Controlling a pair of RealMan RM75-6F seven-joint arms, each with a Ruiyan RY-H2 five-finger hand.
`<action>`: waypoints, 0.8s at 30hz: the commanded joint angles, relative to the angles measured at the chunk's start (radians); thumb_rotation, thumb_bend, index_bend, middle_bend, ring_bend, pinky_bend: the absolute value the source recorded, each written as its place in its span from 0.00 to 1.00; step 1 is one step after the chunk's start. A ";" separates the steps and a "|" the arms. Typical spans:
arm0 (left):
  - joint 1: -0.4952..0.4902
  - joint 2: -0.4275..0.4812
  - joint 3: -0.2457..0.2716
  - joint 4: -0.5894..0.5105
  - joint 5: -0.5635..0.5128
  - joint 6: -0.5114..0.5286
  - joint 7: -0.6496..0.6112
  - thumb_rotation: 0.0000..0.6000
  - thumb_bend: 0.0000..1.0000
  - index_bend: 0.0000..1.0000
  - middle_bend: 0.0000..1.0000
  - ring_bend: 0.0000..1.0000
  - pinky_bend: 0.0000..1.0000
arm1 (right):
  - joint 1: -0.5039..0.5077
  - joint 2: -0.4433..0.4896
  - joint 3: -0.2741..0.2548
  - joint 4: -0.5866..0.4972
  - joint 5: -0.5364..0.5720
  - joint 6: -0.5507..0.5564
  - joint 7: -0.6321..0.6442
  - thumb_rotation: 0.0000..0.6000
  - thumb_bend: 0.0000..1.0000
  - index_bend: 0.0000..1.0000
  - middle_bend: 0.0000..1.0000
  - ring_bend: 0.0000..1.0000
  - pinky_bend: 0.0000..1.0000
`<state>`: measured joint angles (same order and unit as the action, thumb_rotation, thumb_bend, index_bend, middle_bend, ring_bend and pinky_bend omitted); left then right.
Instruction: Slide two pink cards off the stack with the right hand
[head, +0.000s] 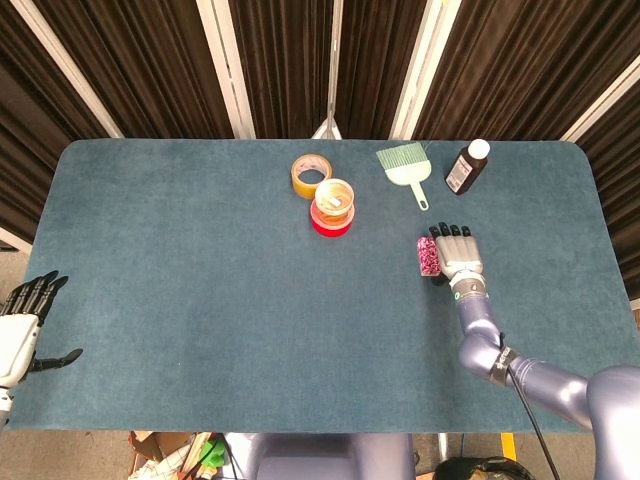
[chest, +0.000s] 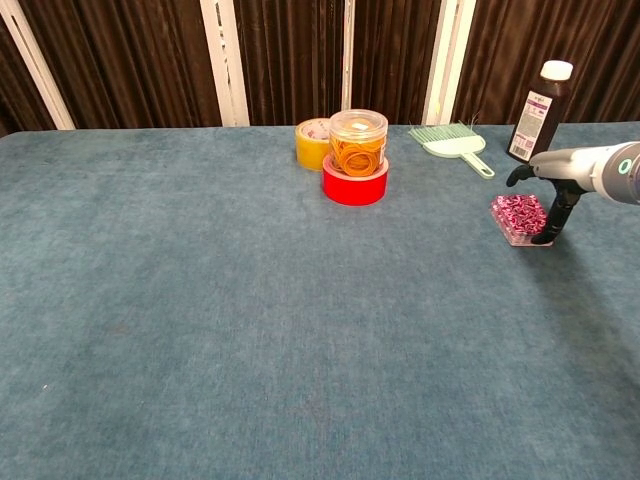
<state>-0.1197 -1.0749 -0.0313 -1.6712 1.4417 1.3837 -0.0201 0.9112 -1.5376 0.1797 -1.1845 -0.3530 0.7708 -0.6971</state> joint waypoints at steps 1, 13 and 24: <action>0.000 0.000 0.000 0.000 0.001 0.000 -0.001 1.00 0.00 0.00 0.00 0.00 0.04 | 0.004 -0.008 -0.002 0.016 0.004 -0.006 0.009 1.00 0.26 0.16 0.00 0.00 0.00; -0.001 -0.001 0.002 -0.001 0.002 0.002 0.003 1.00 0.00 0.00 0.00 0.00 0.04 | 0.009 -0.027 -0.009 0.063 0.007 -0.023 0.033 1.00 0.26 0.19 0.00 0.00 0.00; -0.001 -0.003 0.003 0.000 0.004 0.002 0.006 1.00 0.00 0.00 0.00 0.00 0.04 | 0.018 -0.037 -0.010 0.078 0.003 -0.032 0.045 1.00 0.26 0.21 0.00 0.00 0.00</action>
<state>-0.1211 -1.0779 -0.0282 -1.6709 1.4461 1.3856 -0.0139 0.9289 -1.5744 0.1691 -1.1061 -0.3496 0.7392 -0.6521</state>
